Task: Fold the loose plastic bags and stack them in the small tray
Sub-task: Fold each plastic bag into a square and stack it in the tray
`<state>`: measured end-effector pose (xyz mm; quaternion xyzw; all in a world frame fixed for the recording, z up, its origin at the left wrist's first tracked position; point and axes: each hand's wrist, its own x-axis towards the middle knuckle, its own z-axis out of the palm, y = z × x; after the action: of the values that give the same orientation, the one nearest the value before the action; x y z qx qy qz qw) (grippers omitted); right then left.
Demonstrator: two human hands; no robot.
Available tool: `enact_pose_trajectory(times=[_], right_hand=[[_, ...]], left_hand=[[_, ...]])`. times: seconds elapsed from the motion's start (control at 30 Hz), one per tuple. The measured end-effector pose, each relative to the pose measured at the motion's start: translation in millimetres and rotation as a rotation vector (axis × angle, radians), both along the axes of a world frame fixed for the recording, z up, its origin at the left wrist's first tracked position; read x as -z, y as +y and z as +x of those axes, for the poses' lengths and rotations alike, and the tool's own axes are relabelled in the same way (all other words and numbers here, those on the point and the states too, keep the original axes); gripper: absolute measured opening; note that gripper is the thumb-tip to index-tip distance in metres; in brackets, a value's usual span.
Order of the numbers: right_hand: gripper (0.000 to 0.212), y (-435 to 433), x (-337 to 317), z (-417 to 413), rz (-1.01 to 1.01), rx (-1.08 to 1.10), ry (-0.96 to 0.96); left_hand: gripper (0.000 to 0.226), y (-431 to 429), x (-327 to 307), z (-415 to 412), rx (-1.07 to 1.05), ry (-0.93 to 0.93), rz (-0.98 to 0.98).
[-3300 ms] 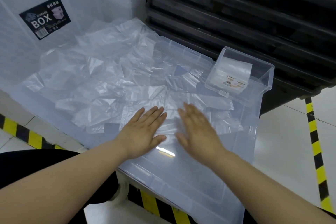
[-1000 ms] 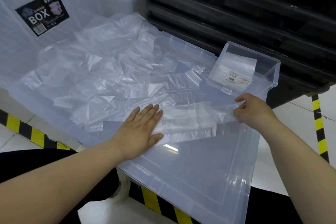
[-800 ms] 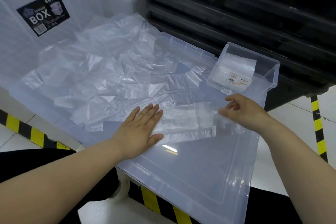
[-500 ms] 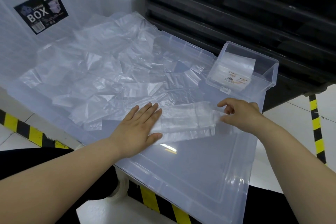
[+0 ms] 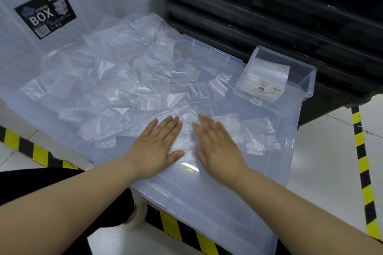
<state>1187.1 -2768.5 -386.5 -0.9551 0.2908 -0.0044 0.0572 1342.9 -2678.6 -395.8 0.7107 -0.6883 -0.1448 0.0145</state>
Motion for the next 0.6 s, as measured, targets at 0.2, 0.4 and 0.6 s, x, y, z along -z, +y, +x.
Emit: enact_pose_trajectory(times=[0.2,0.4,0.6], right_hand=[[0.082,-10.7,2.8,-17.9,0.049,-0.019,0.208],[0.049,-61.4,-29.6,-53.5,0.228,0.323,-0.007],[0.036,-74.9,-35.2,-56.3,0.348,0.45,0.073]], left_hand=[[0.103,0.4,1.8,-0.6,-0.047,0.015,0.039],[0.103,1.4,0.7,2.4,-0.003,-0.026,0.093],[0.102,1.2,-0.1,3.0,-0.002,-0.048,0.105]])
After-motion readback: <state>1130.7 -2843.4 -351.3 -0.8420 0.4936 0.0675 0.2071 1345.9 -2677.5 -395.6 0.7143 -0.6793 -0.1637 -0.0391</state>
